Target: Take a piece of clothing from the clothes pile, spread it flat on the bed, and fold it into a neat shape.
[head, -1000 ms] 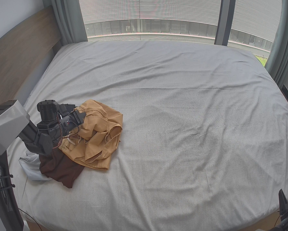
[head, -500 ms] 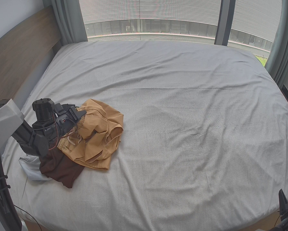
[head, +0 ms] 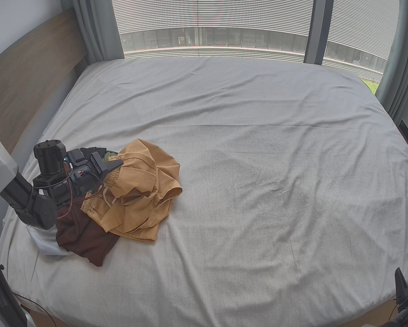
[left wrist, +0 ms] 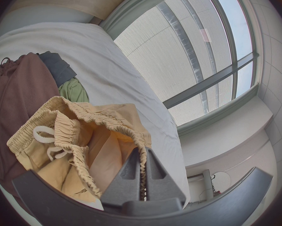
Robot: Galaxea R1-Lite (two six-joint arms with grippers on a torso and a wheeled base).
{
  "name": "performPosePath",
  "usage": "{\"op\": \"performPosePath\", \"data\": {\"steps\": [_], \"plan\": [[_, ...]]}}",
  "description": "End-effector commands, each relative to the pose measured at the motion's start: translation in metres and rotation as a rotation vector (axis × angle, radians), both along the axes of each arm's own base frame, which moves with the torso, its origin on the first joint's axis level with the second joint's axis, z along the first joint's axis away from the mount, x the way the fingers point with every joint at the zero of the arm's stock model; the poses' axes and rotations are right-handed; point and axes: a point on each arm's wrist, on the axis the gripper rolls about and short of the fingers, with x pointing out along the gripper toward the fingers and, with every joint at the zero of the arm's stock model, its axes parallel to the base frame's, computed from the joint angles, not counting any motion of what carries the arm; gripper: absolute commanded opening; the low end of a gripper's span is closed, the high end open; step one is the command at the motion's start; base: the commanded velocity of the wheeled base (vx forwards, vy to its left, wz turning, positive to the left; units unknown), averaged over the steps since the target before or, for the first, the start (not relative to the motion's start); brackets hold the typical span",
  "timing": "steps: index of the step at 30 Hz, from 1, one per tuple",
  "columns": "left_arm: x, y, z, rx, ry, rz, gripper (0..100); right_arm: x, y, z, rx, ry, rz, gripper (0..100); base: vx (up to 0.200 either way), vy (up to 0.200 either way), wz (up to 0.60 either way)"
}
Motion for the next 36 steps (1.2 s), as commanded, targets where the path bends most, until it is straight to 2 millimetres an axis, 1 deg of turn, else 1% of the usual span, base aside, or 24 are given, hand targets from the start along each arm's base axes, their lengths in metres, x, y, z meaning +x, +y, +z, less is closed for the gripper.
{"op": "performPosePath", "data": {"steps": [1, 5, 9, 14, 17, 21, 26, 31, 36], "plan": [[-0.002, 0.000, 0.004, -0.035, 0.016, 0.008, 0, 0.000, 0.000, -0.005, 0.000, 0.005, 0.001, 100, 0.000, 0.000, 0.00], [0.001, -0.002, 0.011, -0.154, 0.060, 0.028, 0, 0.000, 0.000, -0.005, 0.000, 0.005, 0.001, 100, 0.000, 0.000, 0.00], [0.003, -0.007, 0.022, -0.277, 0.094, 0.040, 0, 0.000, 0.000, -0.005, 0.000, 0.005, 0.001, 100, 0.000, 0.000, 0.00], [0.002, -0.010, 0.029, -0.372, 0.124, 0.036, 0, 0.000, 0.000, -0.005, -0.002, 0.005, 0.001, 100, 0.000, 0.000, 0.00], [-0.002, -0.018, 0.039, -0.458, 0.141, 0.014, 0, 0.000, 0.000, -0.005, -0.002, 0.005, 0.001, 100, 0.000, 0.000, 0.00], [-0.008, -0.033, 0.047, -0.513, 0.149, -0.028, 0, 0.000, 0.000, -0.005, -0.002, 0.005, 0.001, 100, 0.000, 0.000, 0.00], [-0.017, -0.050, 0.063, -0.570, 0.155, -0.084, 0, 0.000, 0.000, -0.005, -0.002, 0.005, 0.001, 100, 0.000, 0.000, 0.00], [-0.022, -0.055, 0.073, -0.607, 0.153, -0.109, 0, 0.000, 0.000, -0.005, -0.002, 0.005, 0.001, 100, 0.000, 0.000, 0.00], [-0.025, -0.060, 0.073, -0.614, 0.145, -0.127, 0, 0.000, 0.000, -0.005, -0.002, 0.005, 0.001, 100, 0.000, 0.000, 0.00]]}}
